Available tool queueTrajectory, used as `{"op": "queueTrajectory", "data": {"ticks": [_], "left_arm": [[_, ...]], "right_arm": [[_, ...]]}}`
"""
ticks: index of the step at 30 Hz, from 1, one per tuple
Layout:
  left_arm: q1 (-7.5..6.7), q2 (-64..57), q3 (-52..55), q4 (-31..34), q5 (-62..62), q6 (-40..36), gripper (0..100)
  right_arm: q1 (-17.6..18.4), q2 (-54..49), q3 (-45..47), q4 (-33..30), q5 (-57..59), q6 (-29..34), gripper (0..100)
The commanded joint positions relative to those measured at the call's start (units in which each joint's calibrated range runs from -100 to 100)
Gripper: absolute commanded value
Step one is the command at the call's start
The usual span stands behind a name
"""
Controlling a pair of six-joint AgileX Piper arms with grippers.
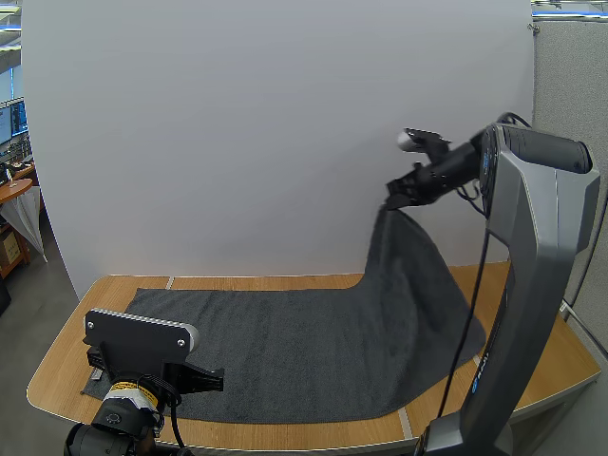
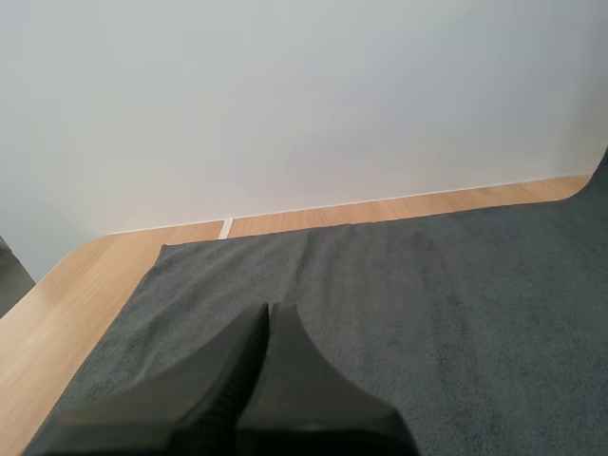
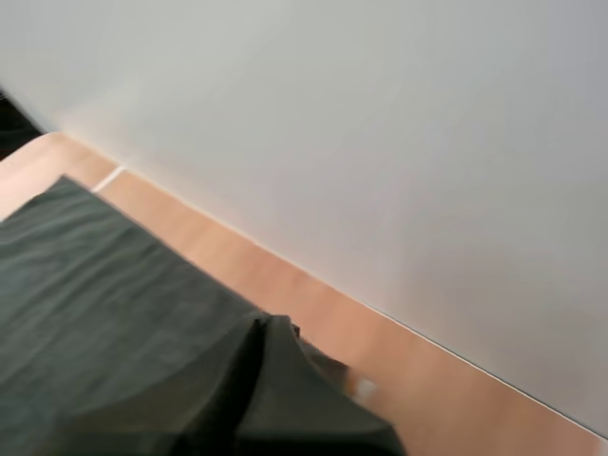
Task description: Fold the towel
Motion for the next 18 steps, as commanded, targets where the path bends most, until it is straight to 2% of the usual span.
{"op": "queueTrajectory", "data": {"ticks": [1, 11, 18], "left_arm": [[0.06, -0.27, 0.00, -0.20, -1.35, 0.11, 1], [0.06, -0.27, 0.00, -0.20, -1.35, 0.11, 1], [0.06, -0.27, 0.00, -0.20, -1.35, 0.11, 1]], "right_arm": [[2.56, -4.19, 2.69, -0.20, 0.45, 0.29, 0], [11.33, -9.74, 7.75, -1.06, -1.26, 2.30, 0], [17.93, -9.60, 8.95, -5.92, -15.21, 6.71, 0]]}}
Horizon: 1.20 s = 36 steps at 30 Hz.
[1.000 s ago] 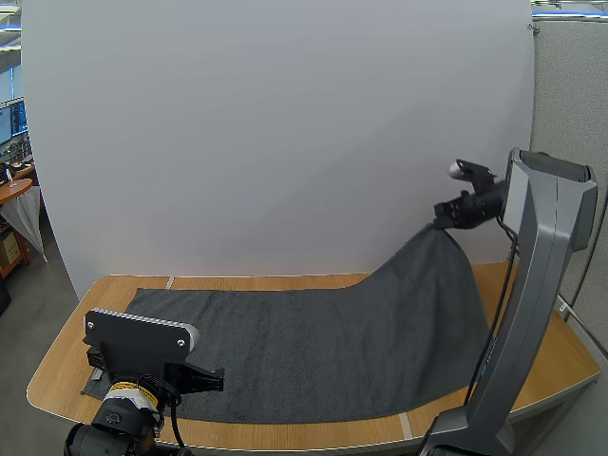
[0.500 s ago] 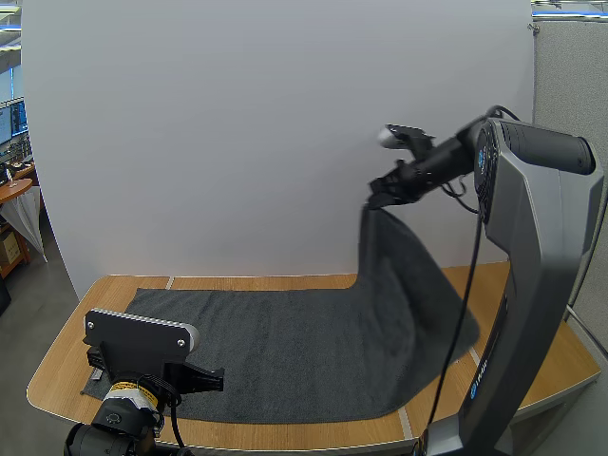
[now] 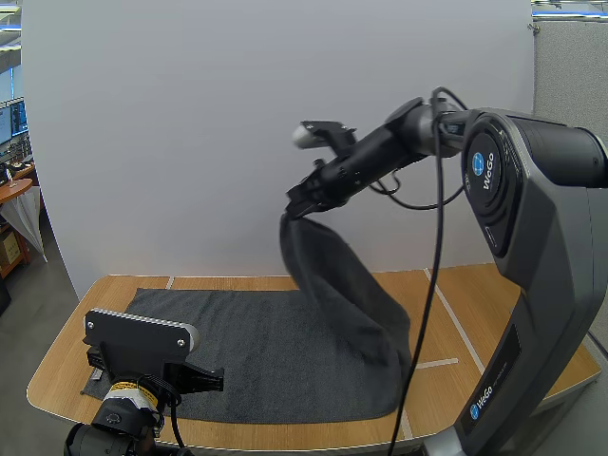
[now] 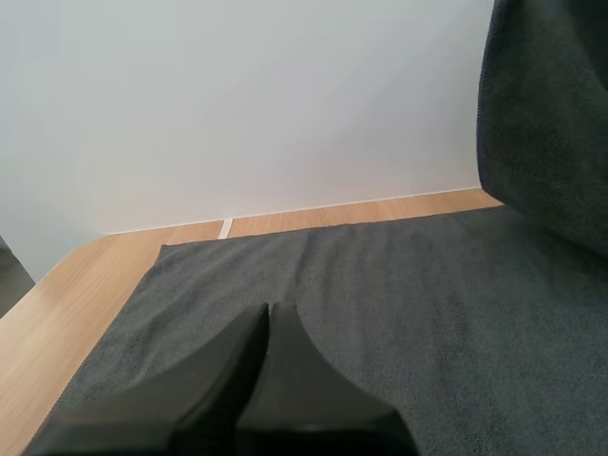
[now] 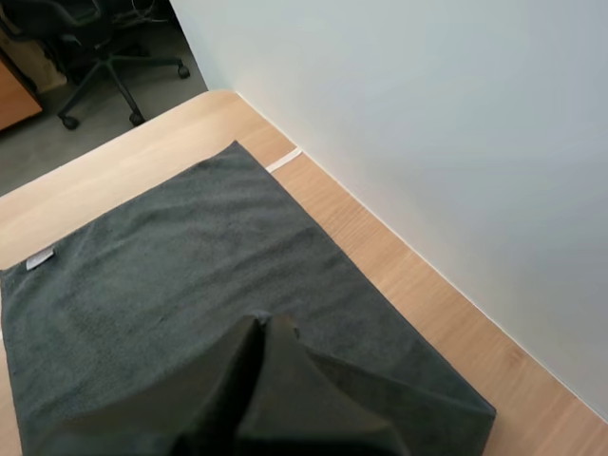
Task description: Fold the towel
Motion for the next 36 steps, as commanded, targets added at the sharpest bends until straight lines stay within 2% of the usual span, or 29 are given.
{"op": "queueTrajectory", "data": {"ticks": [1, 7, 15, 20, 27, 36], "left_arm": [[0.06, -0.27, 0.00, -0.20, -1.35, 0.11, 1], [0.06, -0.27, 0.00, -0.20, -1.35, 0.11, 1], [0.06, -0.27, 0.00, -0.20, -1.35, 0.11, 1], [0.06, -0.27, 0.00, -0.20, -1.35, 0.11, 1], [0.06, -0.27, 0.00, -0.20, -1.35, 0.11, 1], [0.06, -0.27, 0.00, -0.20, -1.35, 0.11, 1]], "right_arm": [[5.58, -0.77, 0.83, -3.78, -12.99, 3.95, 0], [10.37, -0.65, 0.83, -4.57, -23.30, 6.22, 0], [17.43, 1.06, 0.14, -10.53, -38.91, 12.52, 0], [20.06, 5.31, -2.95, -14.37, -40.89, 16.87, 0], [22.84, 10.22, -8.32, -14.64, -43.33, 18.30, 0], [26.79, 17.60, -16.16, -24.93, -48.05, 26.06, 0]]}}
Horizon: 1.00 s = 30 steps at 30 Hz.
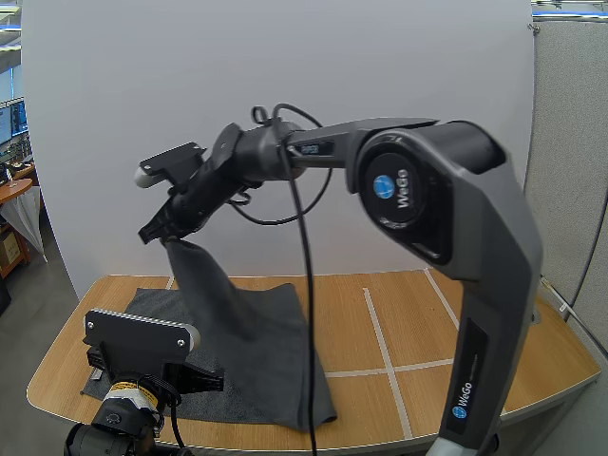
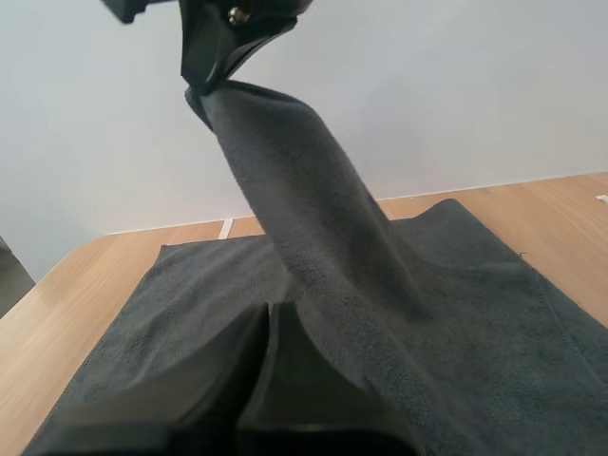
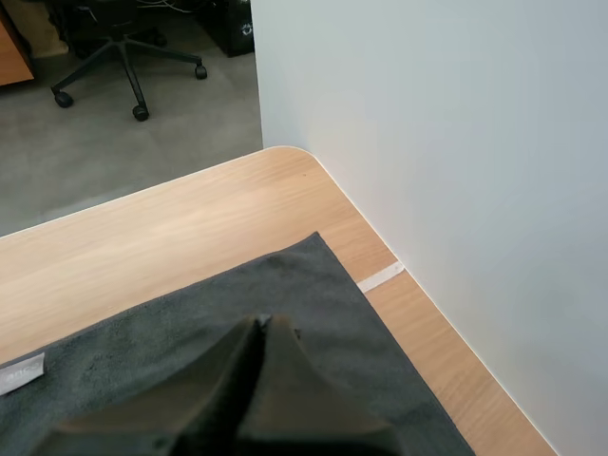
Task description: Fold the towel
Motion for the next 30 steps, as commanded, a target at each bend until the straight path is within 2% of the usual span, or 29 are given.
{"op": "queueTrajectory", "data": {"ticks": [1, 11, 30], "left_arm": [[0.06, -0.27, 0.00, -0.20, -1.35, 0.11, 1], [0.06, -0.27, 0.00, -0.20, -1.35, 0.11, 1], [0.06, -0.27, 0.00, -0.20, -1.35, 0.11, 1]], "right_arm": [[2.18, 5.07, -6.03, -6.98, -2.89, 5.70, 0], [2.38, 13.72, -14.85, -11.03, -5.34, 8.49, 0], [2.53, 25.29, -25.24, -11.15, -14.00, 8.49, 0]]}}
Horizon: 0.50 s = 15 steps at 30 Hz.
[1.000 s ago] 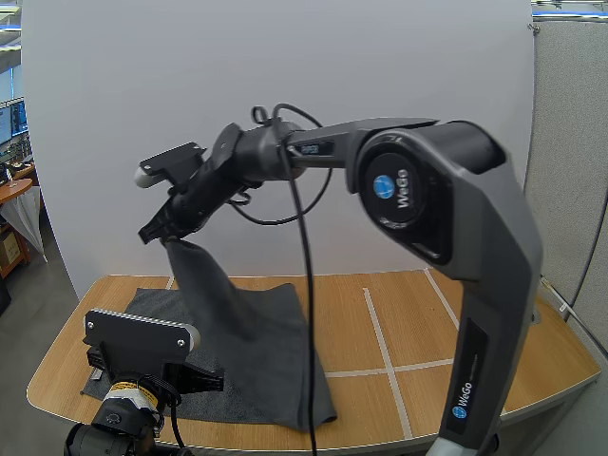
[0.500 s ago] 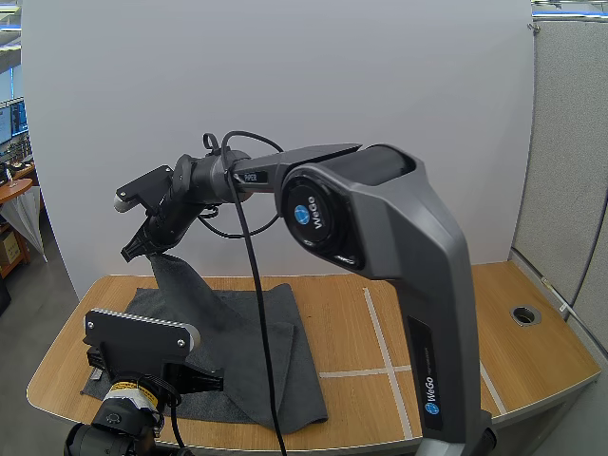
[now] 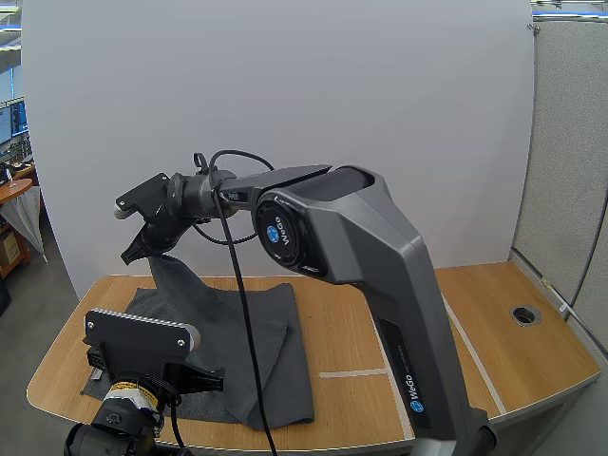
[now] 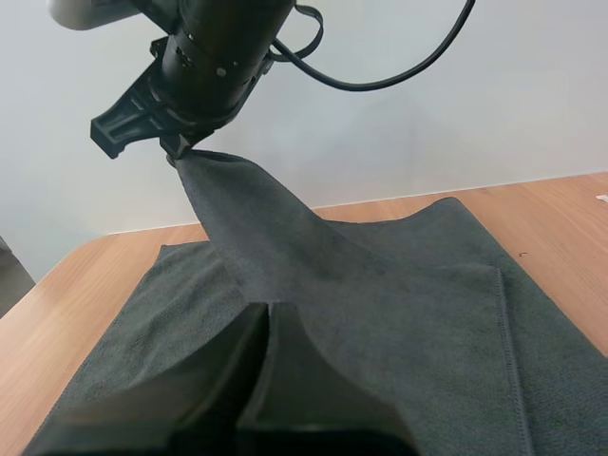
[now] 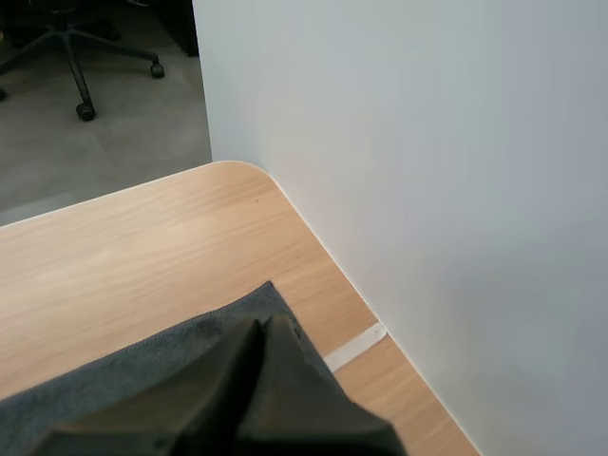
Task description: Fold the towel
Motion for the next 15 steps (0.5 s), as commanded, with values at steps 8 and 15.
{"op": "queueTrajectory", "data": {"ticks": [8, 15], "left_arm": [[0.06, -0.27, 0.00, -0.20, -1.35, 0.11, 1], [0.06, -0.27, 0.00, -0.20, -1.35, 0.11, 1]], "right_arm": [[0.92, 6.49, -7.51, -0.31, -2.97, 0.24, 0], [2.13, 9.65, -9.10, -0.73, -4.79, 0.15, 0]]}}
